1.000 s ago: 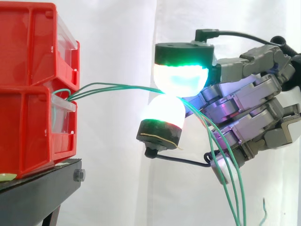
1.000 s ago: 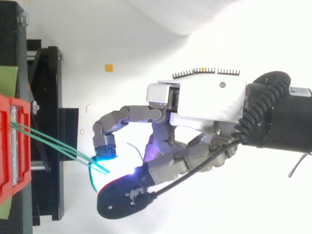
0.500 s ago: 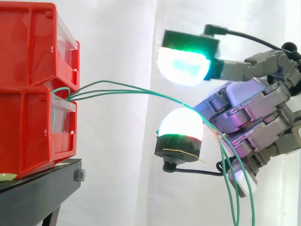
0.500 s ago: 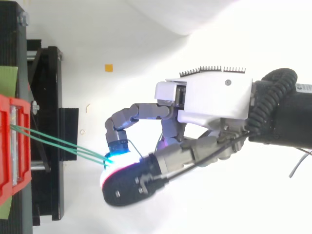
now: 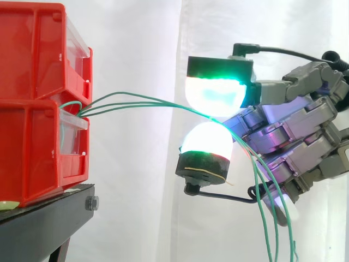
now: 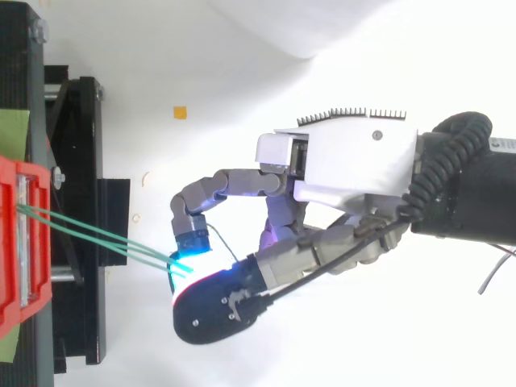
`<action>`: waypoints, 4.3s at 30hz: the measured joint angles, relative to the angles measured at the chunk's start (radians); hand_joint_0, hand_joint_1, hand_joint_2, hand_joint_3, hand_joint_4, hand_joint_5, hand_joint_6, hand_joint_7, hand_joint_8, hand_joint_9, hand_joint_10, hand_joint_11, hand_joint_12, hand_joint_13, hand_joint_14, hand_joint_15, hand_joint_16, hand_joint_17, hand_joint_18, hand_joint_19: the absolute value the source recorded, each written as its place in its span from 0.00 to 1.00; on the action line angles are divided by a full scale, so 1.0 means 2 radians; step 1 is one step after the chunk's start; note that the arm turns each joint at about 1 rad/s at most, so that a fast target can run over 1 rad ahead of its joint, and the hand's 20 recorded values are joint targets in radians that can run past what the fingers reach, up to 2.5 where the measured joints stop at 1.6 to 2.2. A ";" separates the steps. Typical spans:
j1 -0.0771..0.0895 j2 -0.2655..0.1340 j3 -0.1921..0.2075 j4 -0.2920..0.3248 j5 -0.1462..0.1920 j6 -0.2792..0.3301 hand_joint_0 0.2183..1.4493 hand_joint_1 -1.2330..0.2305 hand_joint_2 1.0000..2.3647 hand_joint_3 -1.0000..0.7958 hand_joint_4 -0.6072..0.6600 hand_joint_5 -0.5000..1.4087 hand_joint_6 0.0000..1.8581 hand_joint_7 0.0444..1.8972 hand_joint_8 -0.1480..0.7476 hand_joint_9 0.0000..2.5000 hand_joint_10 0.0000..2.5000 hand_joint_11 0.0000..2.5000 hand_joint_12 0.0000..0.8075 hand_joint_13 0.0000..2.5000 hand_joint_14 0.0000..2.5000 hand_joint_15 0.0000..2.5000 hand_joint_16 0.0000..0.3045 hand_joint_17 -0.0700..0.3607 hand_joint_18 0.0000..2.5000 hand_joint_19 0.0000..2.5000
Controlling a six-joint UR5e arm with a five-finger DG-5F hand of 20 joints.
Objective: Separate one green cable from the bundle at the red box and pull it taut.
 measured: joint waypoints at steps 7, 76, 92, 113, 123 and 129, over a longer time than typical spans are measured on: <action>-0.001 0.000 0.001 0.000 -0.002 0.000 0.44 0.34 0.01 0.36 0.48 0.34 0.27 0.70 0.29 0.93 0.68 0.61 0.29 0.55 1.00 0.37 0.17 0.43 0.41 0.18; -0.004 0.000 0.030 -0.023 0.002 -0.011 0.45 0.37 0.01 0.33 0.50 0.34 0.27 0.72 0.27 0.93 0.71 0.59 0.29 0.55 1.00 0.37 0.17 0.43 0.37 0.18; -0.005 0.000 0.030 -0.025 0.006 -0.021 0.30 0.33 0.01 0.44 0.56 0.34 0.29 0.72 0.38 0.97 0.60 0.69 0.37 0.60 1.00 0.38 0.25 0.57 0.44 0.06; -0.006 0.000 0.034 -0.028 0.013 -0.061 0.45 0.37 0.01 0.34 0.51 0.34 0.27 0.72 0.27 0.93 0.75 0.58 0.29 0.55 1.00 0.38 0.17 0.44 0.37 0.17; -0.006 0.000 0.038 -0.028 0.013 -0.061 0.40 0.32 0.01 0.44 0.48 0.34 0.27 0.74 0.30 0.94 0.71 0.62 0.31 0.57 1.00 0.39 0.18 0.45 0.40 0.19; -0.006 0.000 0.039 -0.028 0.013 -0.061 0.22 0.33 0.01 0.36 0.56 0.32 0.35 0.58 0.39 0.90 0.79 0.60 0.35 0.56 1.00 0.39 0.22 0.52 0.39 0.16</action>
